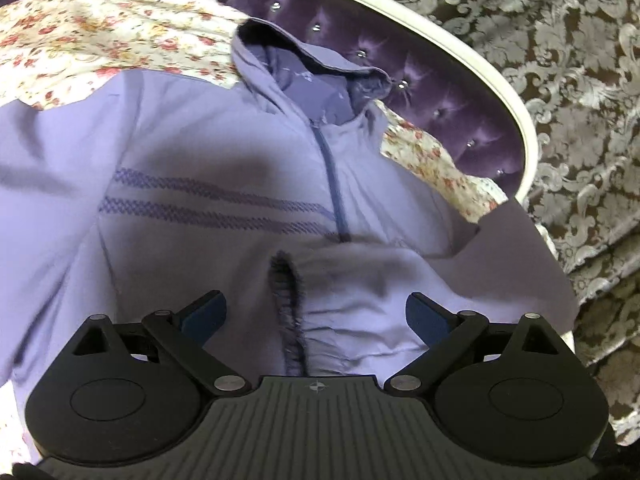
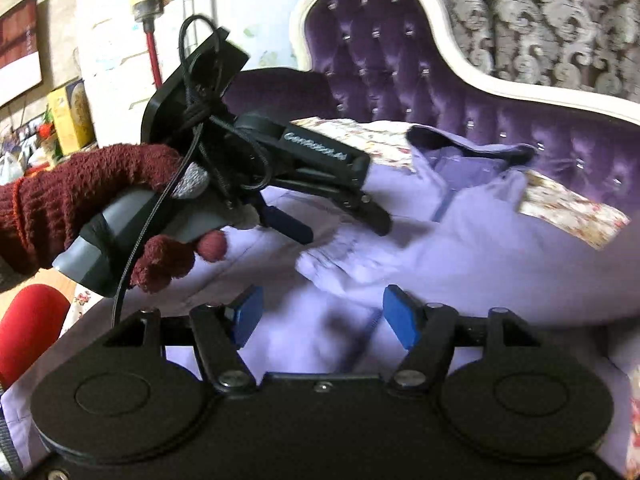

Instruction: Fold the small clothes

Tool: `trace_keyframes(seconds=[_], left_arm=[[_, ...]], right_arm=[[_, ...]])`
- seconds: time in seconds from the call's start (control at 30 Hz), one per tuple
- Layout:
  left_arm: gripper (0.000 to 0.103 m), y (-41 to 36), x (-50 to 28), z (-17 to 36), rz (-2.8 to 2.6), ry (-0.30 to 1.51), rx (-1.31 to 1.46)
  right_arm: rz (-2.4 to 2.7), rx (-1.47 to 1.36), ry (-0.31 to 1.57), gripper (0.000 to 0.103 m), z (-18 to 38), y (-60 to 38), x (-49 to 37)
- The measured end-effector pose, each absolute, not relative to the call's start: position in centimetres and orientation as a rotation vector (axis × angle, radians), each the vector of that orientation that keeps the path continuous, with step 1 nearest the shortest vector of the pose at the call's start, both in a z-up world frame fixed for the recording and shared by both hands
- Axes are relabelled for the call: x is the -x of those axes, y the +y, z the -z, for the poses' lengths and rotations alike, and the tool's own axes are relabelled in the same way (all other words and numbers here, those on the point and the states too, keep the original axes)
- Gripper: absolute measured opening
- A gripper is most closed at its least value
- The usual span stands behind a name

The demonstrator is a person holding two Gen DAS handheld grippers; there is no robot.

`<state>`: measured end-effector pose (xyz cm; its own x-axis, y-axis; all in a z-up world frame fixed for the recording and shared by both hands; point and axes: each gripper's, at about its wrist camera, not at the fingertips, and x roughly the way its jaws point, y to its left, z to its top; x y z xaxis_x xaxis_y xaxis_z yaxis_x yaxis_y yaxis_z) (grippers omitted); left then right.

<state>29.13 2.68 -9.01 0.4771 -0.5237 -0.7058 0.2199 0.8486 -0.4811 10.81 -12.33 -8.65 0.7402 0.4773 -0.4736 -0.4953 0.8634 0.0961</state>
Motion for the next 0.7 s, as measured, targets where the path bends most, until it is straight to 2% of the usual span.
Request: trace_keyframes(seconds=[0.13,0.23,0.27,0.3,0.37,0.53,0.7], left_arm=[[0.093,2.0,-28.6,9.4,0.505,1.0,0.396],[0.078,1.1,-28.3,9.2,0.498,0.986,0.353],[0.051,0.9,-28.1,9.1,0.479,0.968,0.341],[0.012,0.7,-28.1,9.1,0.462,0.958,0.332],[0.011,0.8,-28.1,8.9,0.481,0.945,0.375],[0.01,2.7,-26.8,4.5,0.386,0.723,0.295],[0.01,7.6,-28.2,2.9,0.249,0.659,0.35]], right_arm=[[-0.484,-0.02,0.501,0.07,8.4,-14.4,-10.3],[-0.442,-0.051,0.496,0.07,8.2,-16.0,-10.4],[-0.43,-0.059,0.496,0.07,8.3,-16.4,-10.5],[-0.414,-0.069,0.497,0.07,8.3,-16.9,-10.5],[-0.386,-0.084,0.504,0.07,8.4,-17.7,-10.8],[-0.305,-0.127,0.518,0.07,8.6,-20.7,-10.9],[-0.193,-0.137,0.521,0.07,8.9,-24.1,-12.0]])
